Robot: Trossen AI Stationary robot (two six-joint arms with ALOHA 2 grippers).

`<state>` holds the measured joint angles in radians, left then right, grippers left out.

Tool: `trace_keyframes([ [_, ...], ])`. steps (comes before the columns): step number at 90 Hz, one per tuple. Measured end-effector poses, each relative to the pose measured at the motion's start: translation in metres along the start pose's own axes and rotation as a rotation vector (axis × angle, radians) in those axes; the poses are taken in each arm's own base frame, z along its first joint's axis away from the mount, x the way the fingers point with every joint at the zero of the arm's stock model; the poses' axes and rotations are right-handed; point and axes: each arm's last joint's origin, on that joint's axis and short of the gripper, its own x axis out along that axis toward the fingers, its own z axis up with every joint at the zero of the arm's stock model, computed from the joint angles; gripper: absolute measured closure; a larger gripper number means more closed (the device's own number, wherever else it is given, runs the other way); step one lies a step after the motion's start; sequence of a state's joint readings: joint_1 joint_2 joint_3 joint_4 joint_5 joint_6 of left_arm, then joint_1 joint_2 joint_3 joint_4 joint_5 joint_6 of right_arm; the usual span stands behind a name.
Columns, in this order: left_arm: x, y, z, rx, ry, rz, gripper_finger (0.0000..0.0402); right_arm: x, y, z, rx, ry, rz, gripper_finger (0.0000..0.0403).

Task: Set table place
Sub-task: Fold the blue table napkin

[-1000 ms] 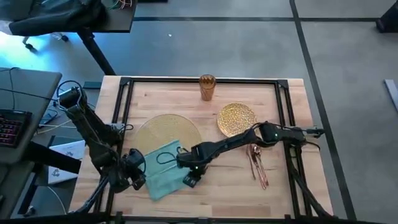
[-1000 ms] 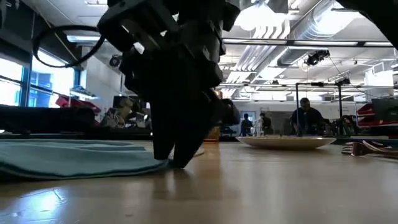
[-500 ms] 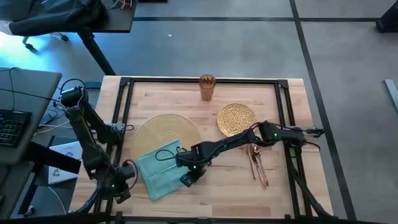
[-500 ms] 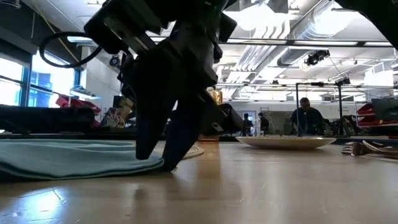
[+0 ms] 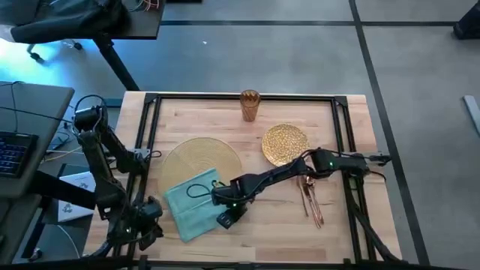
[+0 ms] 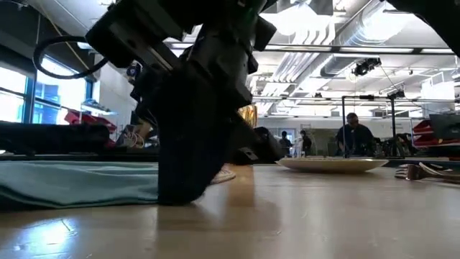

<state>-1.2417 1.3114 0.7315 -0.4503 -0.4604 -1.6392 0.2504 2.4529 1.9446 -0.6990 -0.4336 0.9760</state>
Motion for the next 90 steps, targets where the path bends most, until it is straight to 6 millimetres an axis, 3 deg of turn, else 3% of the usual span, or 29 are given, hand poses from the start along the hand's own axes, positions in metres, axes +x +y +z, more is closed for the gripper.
trace_keyframes([
  [14,0.028,0.000,-0.005,0.160,-0.049,0.055,0.0323,-0.014,0.000,0.007,0.001,-0.025,0.027,0.0402],
  [26,0.044,0.003,-0.005,0.193,-0.025,0.102,0.0324,-0.048,0.011,0.012,-0.001,-0.076,0.108,0.0403],
  [46,0.028,-0.009,0.004,0.137,-0.044,0.166,0.0353,-0.087,0.009,0.037,0.023,-0.212,0.215,0.0403],
  [55,0.019,-0.018,0.010,0.166,-0.112,0.155,0.0367,-0.095,0.005,0.048,0.040,-0.260,0.251,0.0403],
  [67,0.024,-0.016,0.015,0.197,-0.234,0.168,0.0367,-0.099,0.001,0.055,0.052,-0.290,0.248,0.0403],
  [90,0.037,-0.001,0.024,0.148,-0.223,0.255,0.0294,-0.098,0.002,0.053,0.038,-0.279,0.248,0.0403],
])
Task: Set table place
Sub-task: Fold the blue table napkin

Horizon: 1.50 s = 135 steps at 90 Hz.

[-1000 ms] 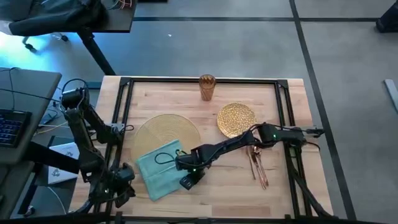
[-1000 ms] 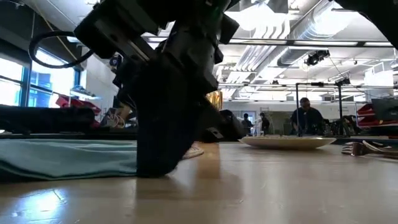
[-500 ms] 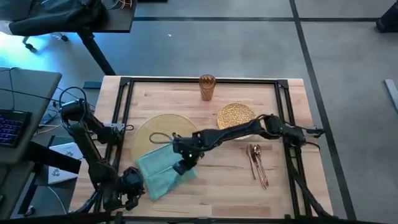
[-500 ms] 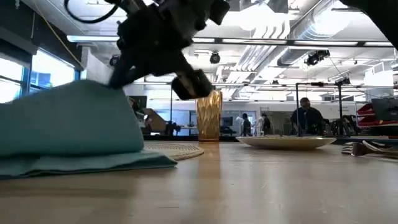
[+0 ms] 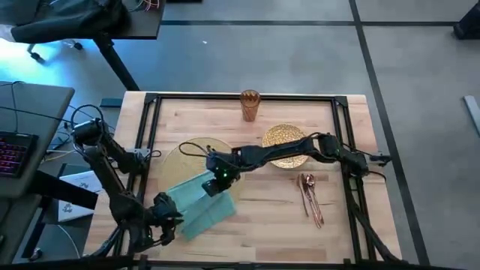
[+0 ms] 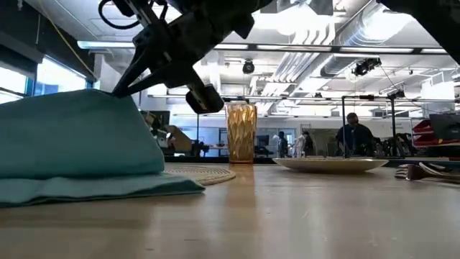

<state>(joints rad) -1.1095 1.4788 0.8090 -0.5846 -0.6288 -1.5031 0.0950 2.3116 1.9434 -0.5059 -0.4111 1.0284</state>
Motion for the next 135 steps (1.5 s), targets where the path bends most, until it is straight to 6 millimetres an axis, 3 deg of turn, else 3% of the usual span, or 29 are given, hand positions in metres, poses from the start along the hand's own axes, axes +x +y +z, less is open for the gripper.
trace_keyframes([
  [23,0.001,-0.002,-0.001,-0.128,0.040,-0.022,0.0245,0.001,0.002,-0.003,-0.021,0.005,0.002,0.0403],
  [59,0.034,-0.005,-0.021,-0.203,0.109,-0.029,0.0250,0.001,0.002,-0.003,-0.026,0.001,0.000,0.0403],
  [76,0.032,-0.009,-0.021,-0.257,0.128,-0.061,0.0250,0.001,0.002,-0.003,-0.030,-0.001,-0.001,0.0403],
  [89,0.020,-0.012,-0.018,-0.253,0.142,-0.084,0.0250,0.001,0.001,-0.003,-0.029,0.002,-0.007,0.0403],
  [106,0.013,-0.010,-0.019,-0.197,-0.014,-0.089,0.0250,-0.001,-0.002,0.001,-0.033,-0.003,-0.016,0.0403],
  [119,0.021,-0.008,-0.017,-0.170,-0.042,-0.057,0.0233,-0.003,-0.004,0.004,-0.028,-0.009,-0.015,0.0403],
  [135,0.035,-0.003,-0.018,-0.180,0.089,0.000,0.0209,-0.003,-0.004,0.004,-0.029,-0.009,-0.014,0.0403],
])
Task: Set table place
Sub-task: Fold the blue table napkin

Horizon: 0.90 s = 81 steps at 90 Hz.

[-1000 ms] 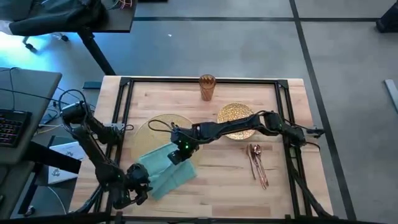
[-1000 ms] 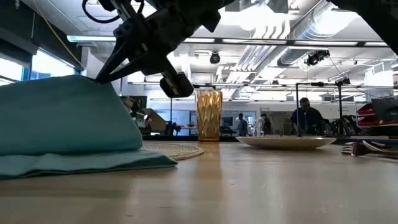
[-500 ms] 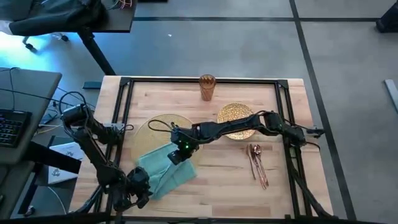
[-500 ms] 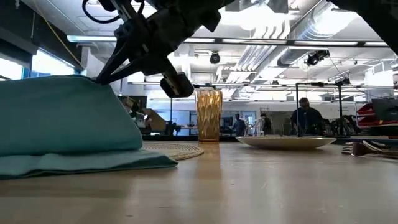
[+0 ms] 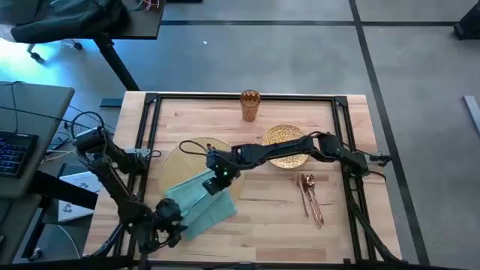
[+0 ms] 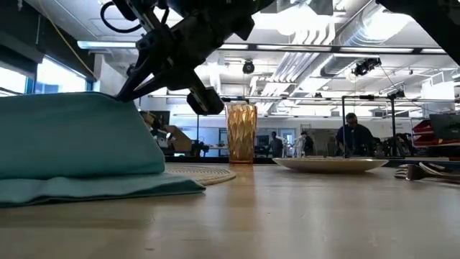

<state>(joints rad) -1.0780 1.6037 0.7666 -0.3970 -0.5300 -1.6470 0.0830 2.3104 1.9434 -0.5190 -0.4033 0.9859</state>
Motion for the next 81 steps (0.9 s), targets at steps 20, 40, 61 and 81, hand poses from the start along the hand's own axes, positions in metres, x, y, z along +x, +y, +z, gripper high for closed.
trace_keyframes([
  [20,0.001,-0.005,0.002,0.013,0.088,-0.004,0.0241,0.000,0.000,0.000,-0.011,0.001,0.000,0.0403],
  [40,-0.014,-0.008,0.012,0.052,0.115,0.039,0.0376,0.000,0.000,0.000,-0.019,-0.005,-0.001,0.0403],
  [61,-0.068,0.010,0.060,0.108,0.009,0.327,0.0400,-0.015,0.000,0.025,-0.040,-0.135,0.010,0.0403],
  [81,-0.123,0.049,0.101,0.109,-0.098,0.546,0.0401,-0.058,0.013,0.065,-0.171,-0.409,-0.033,0.0403],
])
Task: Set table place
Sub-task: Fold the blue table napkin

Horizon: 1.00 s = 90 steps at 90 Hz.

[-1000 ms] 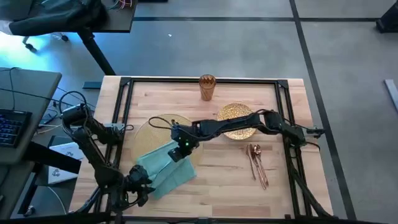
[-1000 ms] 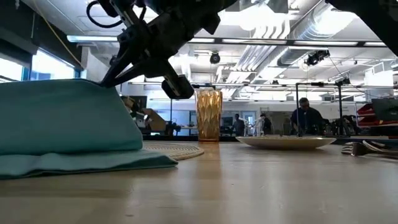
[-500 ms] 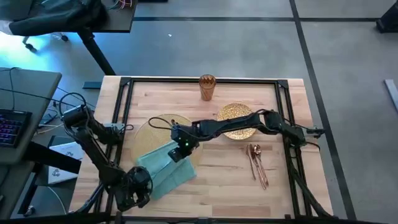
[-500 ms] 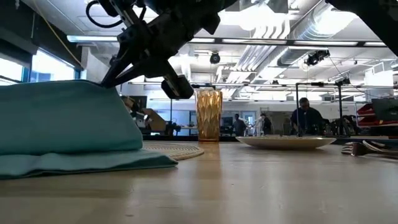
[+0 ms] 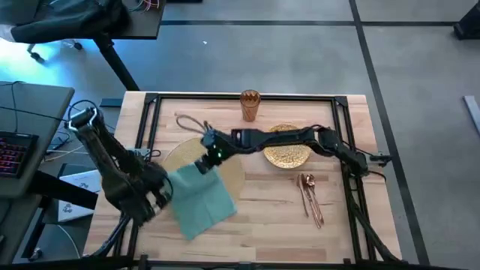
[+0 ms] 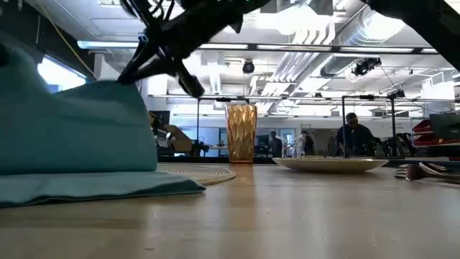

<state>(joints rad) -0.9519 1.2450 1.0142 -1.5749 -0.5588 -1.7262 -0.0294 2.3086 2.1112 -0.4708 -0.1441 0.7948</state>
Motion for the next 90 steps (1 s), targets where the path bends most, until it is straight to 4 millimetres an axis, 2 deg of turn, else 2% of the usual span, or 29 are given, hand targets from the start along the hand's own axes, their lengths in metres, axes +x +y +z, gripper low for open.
trace_keyframes([
  [10,0.003,0.014,0.006,-0.002,-0.013,-0.028,0.0401,-0.013,0.001,0.021,-0.056,-0.068,-0.009,0.0403],
  [19,0.005,0.014,0.008,0.016,-0.004,-0.017,0.0401,-0.019,0.000,0.027,-0.100,-0.056,-0.020,0.0403],
  [27,0.005,0.012,0.007,0.039,0.001,-0.016,0.0401,-0.019,0.001,0.019,-0.122,0.019,-0.019,0.0403],
  [39,0.007,0.002,-0.001,0.089,0.036,0.002,0.0402,-0.012,0.002,-0.004,-0.182,0.139,-0.053,0.0403],
  [52,0.010,-0.003,-0.006,0.090,0.039,0.053,0.0402,-0.007,0.005,-0.014,-0.217,0.133,-0.082,0.0403],
  [59,0.012,-0.004,-0.004,0.046,-0.004,0.060,0.0401,-0.007,0.001,-0.007,-0.219,0.046,-0.140,0.0403],
  [74,0.020,-0.010,0.003,-0.016,-0.062,0.107,0.0401,-0.009,-0.011,0.021,-0.244,-0.146,-0.191,0.0403],
  [90,0.028,-0.016,0.005,0.044,-0.044,0.167,0.0401,-0.006,-0.022,0.032,-0.288,-0.162,-0.163,0.0403],
])
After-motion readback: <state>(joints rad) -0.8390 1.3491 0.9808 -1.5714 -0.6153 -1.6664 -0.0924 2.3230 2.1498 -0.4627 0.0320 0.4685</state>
